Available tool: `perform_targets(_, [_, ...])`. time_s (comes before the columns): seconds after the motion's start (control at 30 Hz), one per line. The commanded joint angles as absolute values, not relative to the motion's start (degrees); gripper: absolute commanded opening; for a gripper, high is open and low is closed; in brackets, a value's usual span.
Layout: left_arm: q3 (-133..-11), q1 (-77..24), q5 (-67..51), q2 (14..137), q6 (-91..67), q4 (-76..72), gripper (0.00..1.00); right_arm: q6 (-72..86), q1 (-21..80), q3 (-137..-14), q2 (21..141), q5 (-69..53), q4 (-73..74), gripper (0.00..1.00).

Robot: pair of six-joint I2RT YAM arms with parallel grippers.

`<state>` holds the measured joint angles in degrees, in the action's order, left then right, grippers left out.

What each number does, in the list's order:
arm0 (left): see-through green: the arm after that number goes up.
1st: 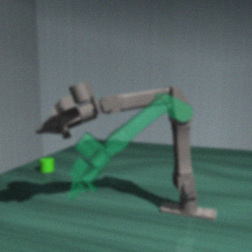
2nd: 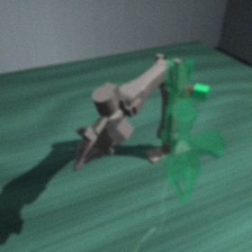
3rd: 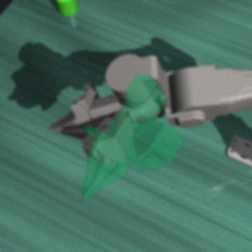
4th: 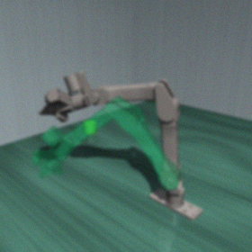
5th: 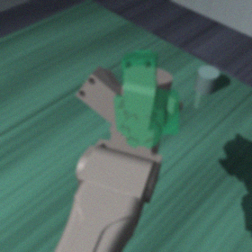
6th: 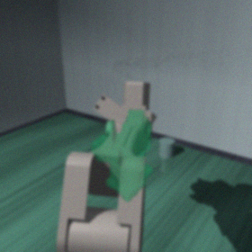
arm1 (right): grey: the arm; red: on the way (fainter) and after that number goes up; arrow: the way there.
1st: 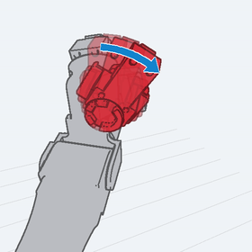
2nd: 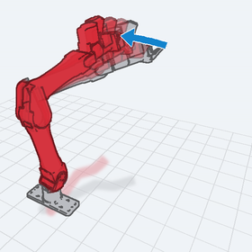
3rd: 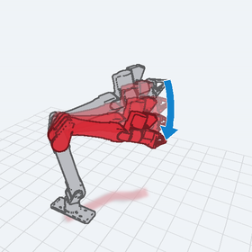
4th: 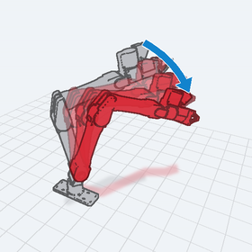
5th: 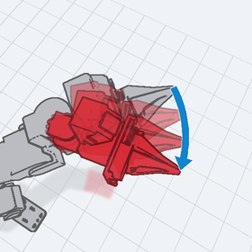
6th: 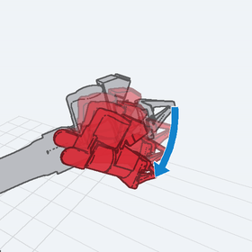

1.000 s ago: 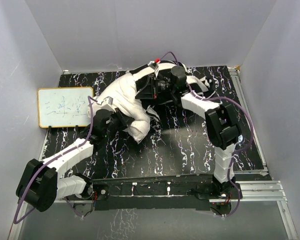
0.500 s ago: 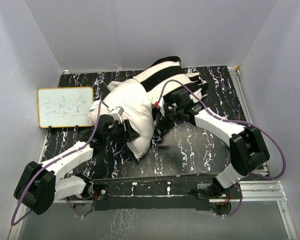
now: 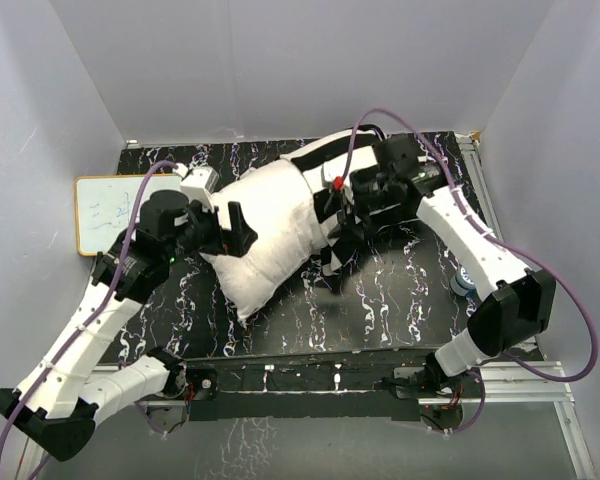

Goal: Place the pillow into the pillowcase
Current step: Stuff the pillow into the pillowcase.

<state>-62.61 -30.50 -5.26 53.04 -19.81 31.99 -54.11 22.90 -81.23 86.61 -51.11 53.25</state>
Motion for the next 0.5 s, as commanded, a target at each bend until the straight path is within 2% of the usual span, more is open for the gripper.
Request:
perform_targets(0.0, [-71.4,-30.1,2.5,60.5,-15.4,37.5,0.97,-54.0,21.5,-94.9,89.1,-54.5,59.0,0.67])
perform_targets(0.1, [-76.3,-26.8,1.5,67.3,-14.7,35.3,0.97,-46.0,20.6,-99.7,92.0,-52.1,54.8,0.72])
perform_targets(0.2, [-76.8,-17.5,-9.1,72.9,-17.5,29.1,0.97,-29.3,20.5,-100.9,95.2,-46.5,39.2,0.84])
perform_targets(0.3, [-76.4,-8.3,-20.2,77.3,-21.9,23.7,0.97,-18.7,21.1,-108.3,103.9,-40.8,31.6,0.85])
perform_targets(0.4, [-77.0,-5.1,-21.1,80.2,-23.2,22.4,0.97,-16.4,23.2,-118.6,114.3,-35.4,35.7,0.81])
perform_targets(0.47, [-76.4,-4.4,-21.8,81.4,-22.9,22.2,0.97,-15.8,24.0,-120.8,118.5,-32.3,36.8,0.79])
